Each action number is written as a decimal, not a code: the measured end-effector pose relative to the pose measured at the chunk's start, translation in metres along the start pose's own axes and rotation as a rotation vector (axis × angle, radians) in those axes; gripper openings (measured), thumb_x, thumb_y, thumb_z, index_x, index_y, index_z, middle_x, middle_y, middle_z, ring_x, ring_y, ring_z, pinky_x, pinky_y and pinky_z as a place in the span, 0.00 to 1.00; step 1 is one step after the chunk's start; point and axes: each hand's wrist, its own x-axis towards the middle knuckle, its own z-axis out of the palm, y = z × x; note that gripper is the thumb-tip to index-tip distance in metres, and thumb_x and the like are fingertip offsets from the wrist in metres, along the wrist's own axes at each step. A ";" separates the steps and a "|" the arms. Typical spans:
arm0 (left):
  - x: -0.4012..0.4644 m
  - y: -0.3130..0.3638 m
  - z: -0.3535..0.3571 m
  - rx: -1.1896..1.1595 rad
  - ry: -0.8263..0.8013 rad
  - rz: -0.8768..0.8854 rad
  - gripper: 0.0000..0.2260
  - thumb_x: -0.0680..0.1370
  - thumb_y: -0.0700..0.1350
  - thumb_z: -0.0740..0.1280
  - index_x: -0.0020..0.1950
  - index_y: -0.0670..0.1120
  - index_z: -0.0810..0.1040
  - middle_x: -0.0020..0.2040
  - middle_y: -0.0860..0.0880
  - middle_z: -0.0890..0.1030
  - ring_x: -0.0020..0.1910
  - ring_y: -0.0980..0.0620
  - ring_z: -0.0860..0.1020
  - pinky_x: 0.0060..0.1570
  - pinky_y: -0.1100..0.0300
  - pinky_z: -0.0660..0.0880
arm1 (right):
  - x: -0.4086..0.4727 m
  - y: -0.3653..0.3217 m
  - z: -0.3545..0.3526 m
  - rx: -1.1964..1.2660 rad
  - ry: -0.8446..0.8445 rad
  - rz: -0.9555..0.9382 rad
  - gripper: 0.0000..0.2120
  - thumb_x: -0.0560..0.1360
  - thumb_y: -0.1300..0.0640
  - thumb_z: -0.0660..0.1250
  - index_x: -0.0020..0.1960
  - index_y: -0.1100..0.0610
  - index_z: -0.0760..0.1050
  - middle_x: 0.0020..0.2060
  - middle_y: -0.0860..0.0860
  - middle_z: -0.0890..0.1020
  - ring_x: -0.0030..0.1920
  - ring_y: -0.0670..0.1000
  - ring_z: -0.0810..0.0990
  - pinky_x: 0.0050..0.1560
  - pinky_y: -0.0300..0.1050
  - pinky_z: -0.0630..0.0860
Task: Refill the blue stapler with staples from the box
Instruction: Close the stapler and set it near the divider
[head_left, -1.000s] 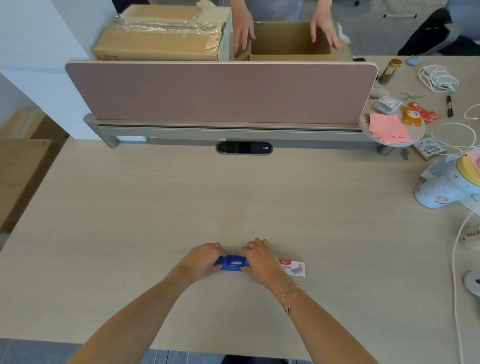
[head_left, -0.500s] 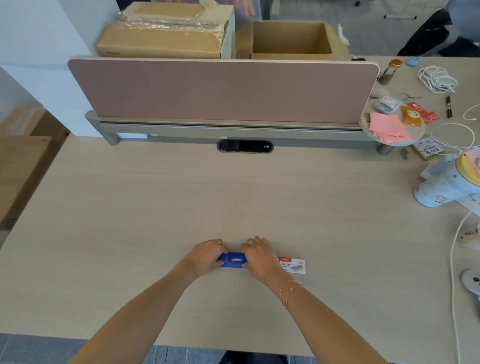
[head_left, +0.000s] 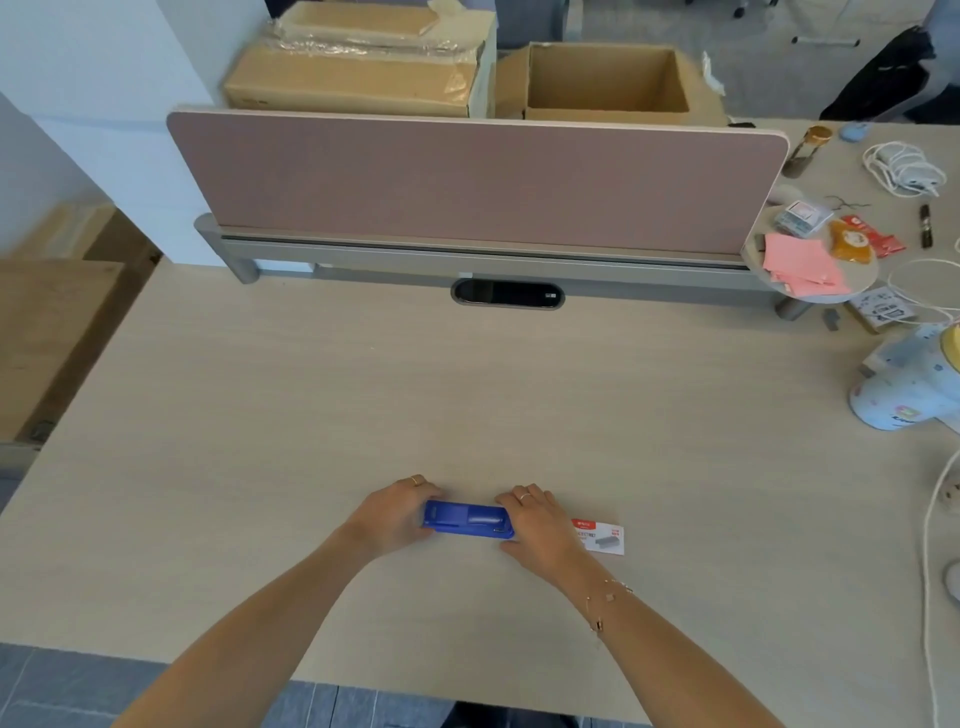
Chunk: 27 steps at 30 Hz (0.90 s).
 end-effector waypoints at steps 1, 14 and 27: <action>0.001 0.001 0.002 -0.010 0.007 -0.002 0.16 0.71 0.45 0.68 0.58 0.52 0.74 0.56 0.52 0.77 0.55 0.52 0.76 0.50 0.56 0.76 | 0.000 0.000 0.001 0.001 -0.002 0.004 0.23 0.69 0.56 0.69 0.62 0.57 0.68 0.58 0.55 0.75 0.58 0.57 0.70 0.59 0.50 0.67; 0.005 0.002 0.025 -0.115 0.074 -0.095 0.14 0.71 0.36 0.66 0.55 0.46 0.77 0.50 0.45 0.79 0.49 0.45 0.78 0.46 0.55 0.74 | 0.010 -0.004 0.006 -0.079 0.016 0.105 0.19 0.50 0.49 0.82 0.35 0.51 0.78 0.32 0.49 0.80 0.35 0.52 0.79 0.37 0.42 0.76; 0.004 0.006 0.017 -0.085 0.046 -0.059 0.13 0.72 0.36 0.64 0.55 0.45 0.78 0.49 0.43 0.80 0.48 0.45 0.77 0.47 0.54 0.74 | 0.010 -0.004 -0.007 -0.073 0.017 0.071 0.10 0.70 0.57 0.68 0.49 0.59 0.76 0.48 0.57 0.80 0.51 0.58 0.74 0.56 0.48 0.67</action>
